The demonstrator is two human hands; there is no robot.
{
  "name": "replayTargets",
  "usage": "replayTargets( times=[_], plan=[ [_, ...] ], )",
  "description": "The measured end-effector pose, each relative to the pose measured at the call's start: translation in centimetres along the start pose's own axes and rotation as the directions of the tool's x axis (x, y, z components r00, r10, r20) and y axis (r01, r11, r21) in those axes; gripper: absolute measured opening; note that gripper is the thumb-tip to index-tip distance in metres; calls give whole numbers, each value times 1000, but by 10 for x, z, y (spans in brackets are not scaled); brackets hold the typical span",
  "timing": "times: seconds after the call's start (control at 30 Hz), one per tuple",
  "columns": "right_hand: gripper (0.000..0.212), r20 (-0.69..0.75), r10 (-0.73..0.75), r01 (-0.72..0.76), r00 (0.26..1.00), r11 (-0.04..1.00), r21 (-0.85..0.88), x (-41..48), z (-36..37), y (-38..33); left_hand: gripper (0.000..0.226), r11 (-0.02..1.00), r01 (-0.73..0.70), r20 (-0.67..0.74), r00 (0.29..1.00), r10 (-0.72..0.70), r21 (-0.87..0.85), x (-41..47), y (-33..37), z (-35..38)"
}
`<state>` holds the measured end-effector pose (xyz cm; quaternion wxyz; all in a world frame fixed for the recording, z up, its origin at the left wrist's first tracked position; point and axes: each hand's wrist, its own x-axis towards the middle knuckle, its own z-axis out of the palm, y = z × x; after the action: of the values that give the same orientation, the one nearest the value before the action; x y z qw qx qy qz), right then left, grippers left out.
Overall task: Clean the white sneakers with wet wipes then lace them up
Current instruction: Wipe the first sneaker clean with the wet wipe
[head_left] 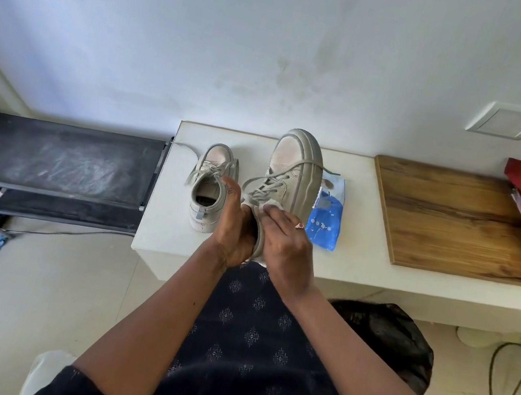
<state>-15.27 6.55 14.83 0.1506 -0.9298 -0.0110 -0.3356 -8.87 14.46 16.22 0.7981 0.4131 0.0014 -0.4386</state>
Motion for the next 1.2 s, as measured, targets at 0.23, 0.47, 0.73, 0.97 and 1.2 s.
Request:
replayTargets(
  times=[0.23,0.47,0.73,0.97,1.2],
  plan=[
    [32,58,-168,172,984,982,-77,-5,3,17,103,1000,-2,-58,998,1,-9,5,4,-4],
    [42,152,-38,81,988,956,-282,47,6,40,102,1000,2,11,1000,-1,-15,-3,-2,-1],
    [39,112,69,-32,991,951,-307,44,10,32,106,993,-40,30,999,44,-114,1,-4,-1],
    [30,82,218,-182,972,931,-317,19,5,11,108,981,-41,-8,999,40,-192,5,-13,-2],
    [31,161,419,-407,894,908,-102,9,-5,3,102,976,-51,-35,998,45,-210,8,-16,-1]
  ],
)
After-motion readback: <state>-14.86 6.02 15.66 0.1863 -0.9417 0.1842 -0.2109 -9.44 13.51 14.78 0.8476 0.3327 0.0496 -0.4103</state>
